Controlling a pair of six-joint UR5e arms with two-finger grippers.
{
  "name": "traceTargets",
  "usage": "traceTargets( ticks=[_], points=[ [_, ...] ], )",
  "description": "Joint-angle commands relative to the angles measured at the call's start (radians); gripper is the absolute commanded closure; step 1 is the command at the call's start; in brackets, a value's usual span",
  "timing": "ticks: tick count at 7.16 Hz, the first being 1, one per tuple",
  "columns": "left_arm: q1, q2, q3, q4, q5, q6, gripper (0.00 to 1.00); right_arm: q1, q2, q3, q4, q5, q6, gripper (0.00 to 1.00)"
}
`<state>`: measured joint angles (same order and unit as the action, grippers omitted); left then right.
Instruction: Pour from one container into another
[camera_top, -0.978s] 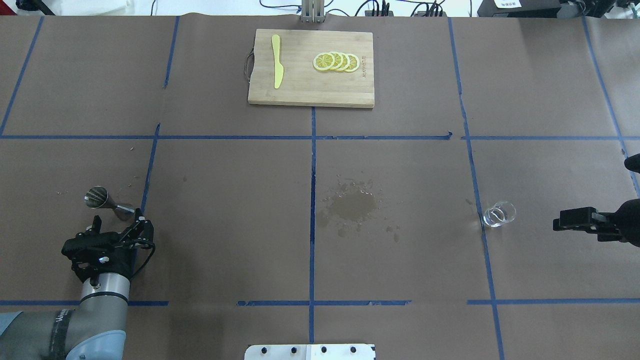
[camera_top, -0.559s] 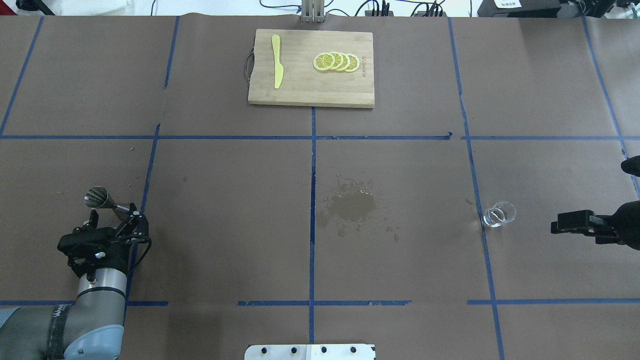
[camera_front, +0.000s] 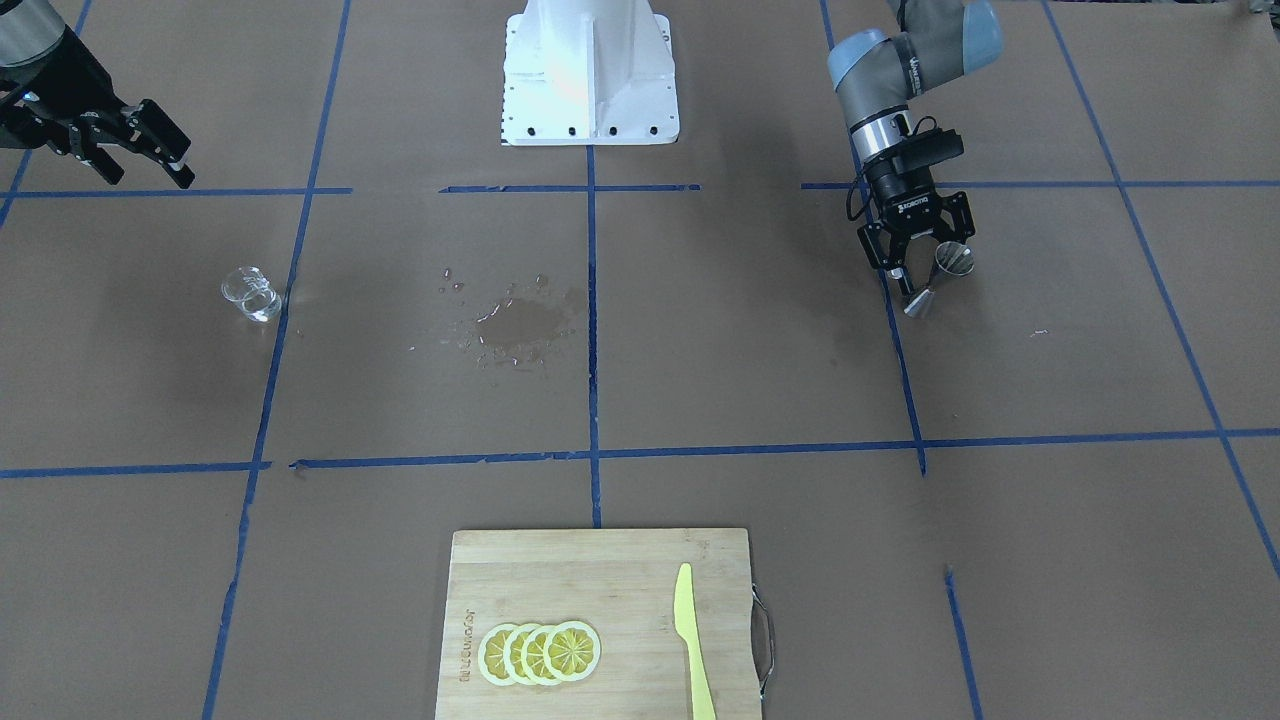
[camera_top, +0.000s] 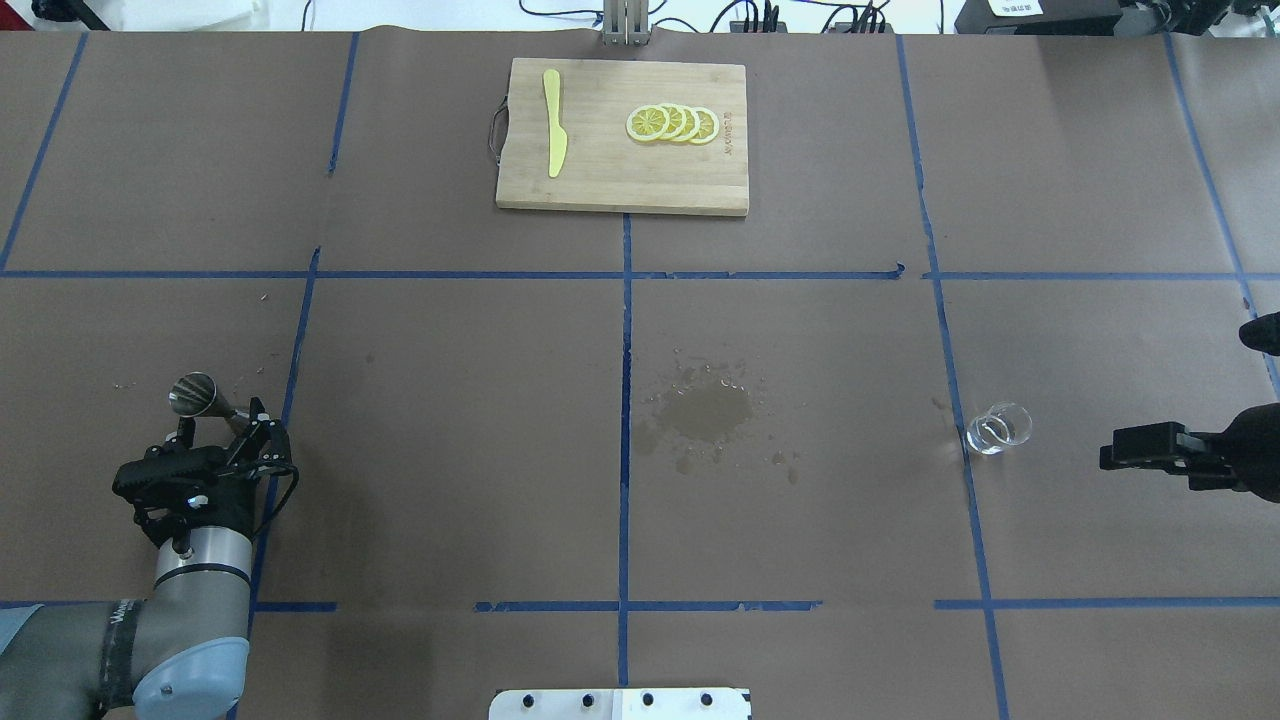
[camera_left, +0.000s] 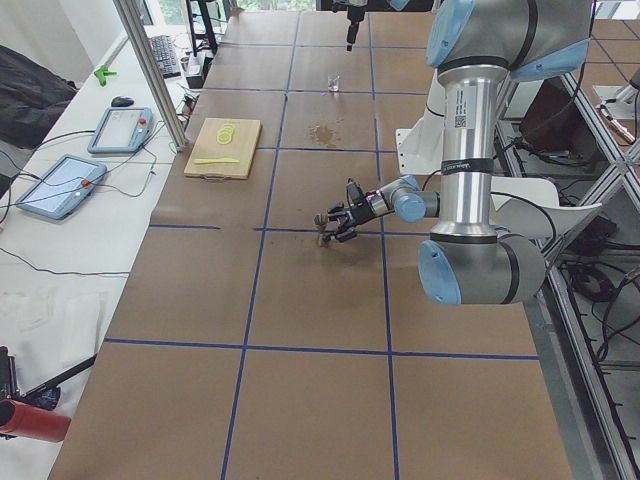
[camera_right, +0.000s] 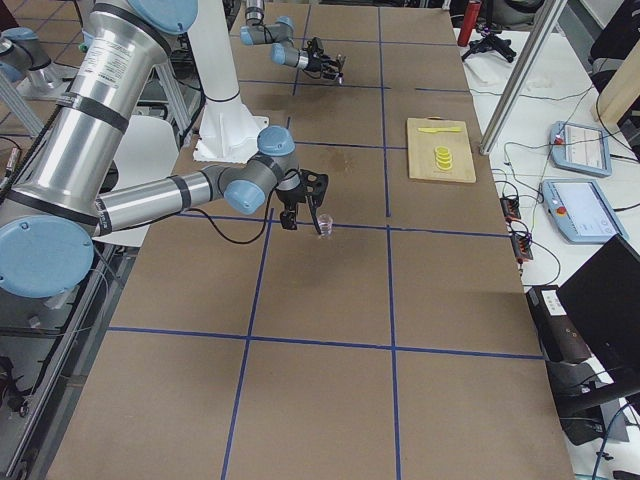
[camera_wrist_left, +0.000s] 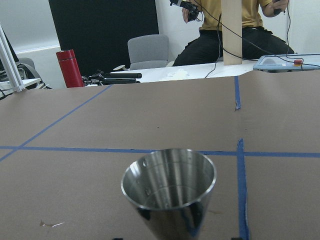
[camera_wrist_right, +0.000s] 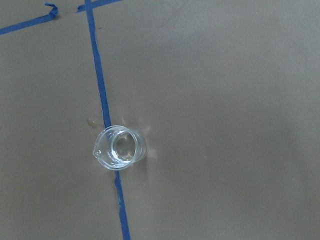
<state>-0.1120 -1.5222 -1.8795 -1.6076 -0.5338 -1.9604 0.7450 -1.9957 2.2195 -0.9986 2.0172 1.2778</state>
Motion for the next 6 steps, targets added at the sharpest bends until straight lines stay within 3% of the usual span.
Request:
traceTargets(
  ticks=[1, 2, 6],
  points=[
    [0.0, -0.015, 0.016, 0.0, 0.0, -0.012, 0.33, 0.001, 0.0, -0.001, 0.0, 0.0, 0.0, 0.0],
    [0.0, -0.015, 0.016, 0.0, 0.0, -0.012, 0.37, 0.001, 0.0, -0.001, 0.0, 0.0, 0.0, 0.0],
    [-0.018, -0.018, 0.016, -0.002, 0.0, -0.012, 0.37, -0.006, -0.006, 0.002, 0.0, -0.011, 0.0, 0.0]
  ],
)
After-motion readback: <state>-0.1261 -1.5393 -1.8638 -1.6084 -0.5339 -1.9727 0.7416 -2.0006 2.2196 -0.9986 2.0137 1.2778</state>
